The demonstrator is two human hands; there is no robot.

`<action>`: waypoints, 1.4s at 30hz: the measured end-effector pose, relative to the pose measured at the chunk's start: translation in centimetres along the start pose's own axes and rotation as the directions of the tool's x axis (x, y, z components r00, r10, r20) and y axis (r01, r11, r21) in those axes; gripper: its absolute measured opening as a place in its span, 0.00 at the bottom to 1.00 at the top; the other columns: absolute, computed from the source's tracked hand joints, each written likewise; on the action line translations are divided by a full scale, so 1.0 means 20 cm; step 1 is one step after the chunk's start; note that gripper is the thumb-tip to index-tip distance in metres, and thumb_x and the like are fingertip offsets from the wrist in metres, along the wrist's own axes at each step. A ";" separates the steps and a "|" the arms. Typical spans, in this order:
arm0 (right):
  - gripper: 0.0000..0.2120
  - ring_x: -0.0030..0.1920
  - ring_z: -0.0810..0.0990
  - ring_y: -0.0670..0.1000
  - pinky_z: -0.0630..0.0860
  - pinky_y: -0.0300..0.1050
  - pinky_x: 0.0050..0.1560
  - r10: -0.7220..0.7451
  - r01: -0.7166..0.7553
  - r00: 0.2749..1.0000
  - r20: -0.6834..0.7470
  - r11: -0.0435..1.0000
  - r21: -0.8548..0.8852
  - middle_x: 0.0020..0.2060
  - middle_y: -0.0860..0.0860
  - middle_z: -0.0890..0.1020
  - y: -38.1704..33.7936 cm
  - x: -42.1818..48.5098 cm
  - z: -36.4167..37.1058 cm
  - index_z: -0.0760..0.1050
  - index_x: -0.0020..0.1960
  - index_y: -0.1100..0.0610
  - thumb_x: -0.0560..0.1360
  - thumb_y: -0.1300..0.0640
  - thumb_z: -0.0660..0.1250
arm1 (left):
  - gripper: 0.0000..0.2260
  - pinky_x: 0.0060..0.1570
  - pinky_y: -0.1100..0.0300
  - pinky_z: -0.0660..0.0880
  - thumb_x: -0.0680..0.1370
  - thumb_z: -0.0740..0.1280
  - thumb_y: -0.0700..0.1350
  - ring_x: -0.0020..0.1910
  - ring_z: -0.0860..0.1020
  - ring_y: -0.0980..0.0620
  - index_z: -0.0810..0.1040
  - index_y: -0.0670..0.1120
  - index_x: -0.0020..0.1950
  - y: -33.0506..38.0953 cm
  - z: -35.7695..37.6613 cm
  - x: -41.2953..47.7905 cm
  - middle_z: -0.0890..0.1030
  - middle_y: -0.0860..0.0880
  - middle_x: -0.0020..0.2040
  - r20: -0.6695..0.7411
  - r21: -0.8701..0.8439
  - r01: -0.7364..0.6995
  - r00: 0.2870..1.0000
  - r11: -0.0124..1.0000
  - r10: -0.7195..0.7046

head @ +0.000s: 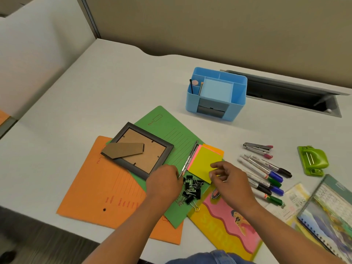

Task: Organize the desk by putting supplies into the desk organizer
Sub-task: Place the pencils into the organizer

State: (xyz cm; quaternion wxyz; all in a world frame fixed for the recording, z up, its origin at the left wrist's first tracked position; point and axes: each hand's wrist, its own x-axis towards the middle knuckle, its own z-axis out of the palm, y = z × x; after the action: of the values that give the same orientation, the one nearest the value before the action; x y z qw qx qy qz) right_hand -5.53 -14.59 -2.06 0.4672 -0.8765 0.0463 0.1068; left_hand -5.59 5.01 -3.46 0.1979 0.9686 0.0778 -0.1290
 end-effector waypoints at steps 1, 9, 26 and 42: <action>0.09 0.41 0.79 0.35 0.73 0.27 0.38 -0.001 0.001 1.000 0.000 1.000 0.002 0.41 0.43 0.83 0.00 -0.01 0.00 0.77 0.53 0.47 0.75 0.58 0.70 | 0.10 0.40 0.57 0.78 0.77 0.66 0.55 0.43 0.78 0.52 0.81 0.50 0.47 0.00 0.00 0.00 0.80 0.53 0.44 0.002 0.009 0.003 1.000 1.000 -0.003; 0.06 0.42 0.78 0.35 0.72 0.26 0.37 -0.026 0.026 0.999 -0.020 1.000 0.007 0.41 0.41 0.81 -0.03 -0.04 0.00 0.79 0.50 0.49 0.75 0.59 0.70 | 0.08 0.40 0.55 0.78 0.78 0.67 0.52 0.40 0.79 0.51 0.82 0.50 0.44 -0.02 0.01 0.00 0.81 0.53 0.41 0.031 -0.060 0.077 0.997 0.995 -0.075; 0.06 0.42 0.82 0.43 0.78 0.37 0.43 0.000 0.003 0.999 -0.041 0.997 0.077 0.41 0.46 0.84 -0.10 0.03 -0.08 0.81 0.50 0.51 0.74 0.59 0.72 | 0.06 0.32 0.59 0.73 0.73 0.67 0.45 0.34 0.75 0.54 0.79 0.44 0.39 -0.03 -0.07 -0.02 0.77 0.50 0.37 -0.151 -0.154 0.023 0.987 0.988 -0.047; 0.02 0.36 0.82 0.49 0.81 0.41 0.39 -0.155 0.164 0.987 -0.052 0.949 0.270 0.35 0.52 0.84 -0.58 0.24 -0.33 0.83 0.46 0.55 0.73 0.60 0.72 | 0.12 0.38 0.63 0.74 0.75 0.69 0.54 0.38 0.73 0.63 0.80 0.52 0.56 0.06 -0.18 -0.08 0.75 0.59 0.47 -0.386 -0.292 -0.273 0.910 0.917 0.148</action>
State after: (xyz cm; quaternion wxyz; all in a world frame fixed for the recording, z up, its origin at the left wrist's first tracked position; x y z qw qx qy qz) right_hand 2.17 -13.58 9.77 0.5899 -0.8060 -0.0032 0.0480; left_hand -6.17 5.16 0.65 0.3571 0.9297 0.0271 0.0865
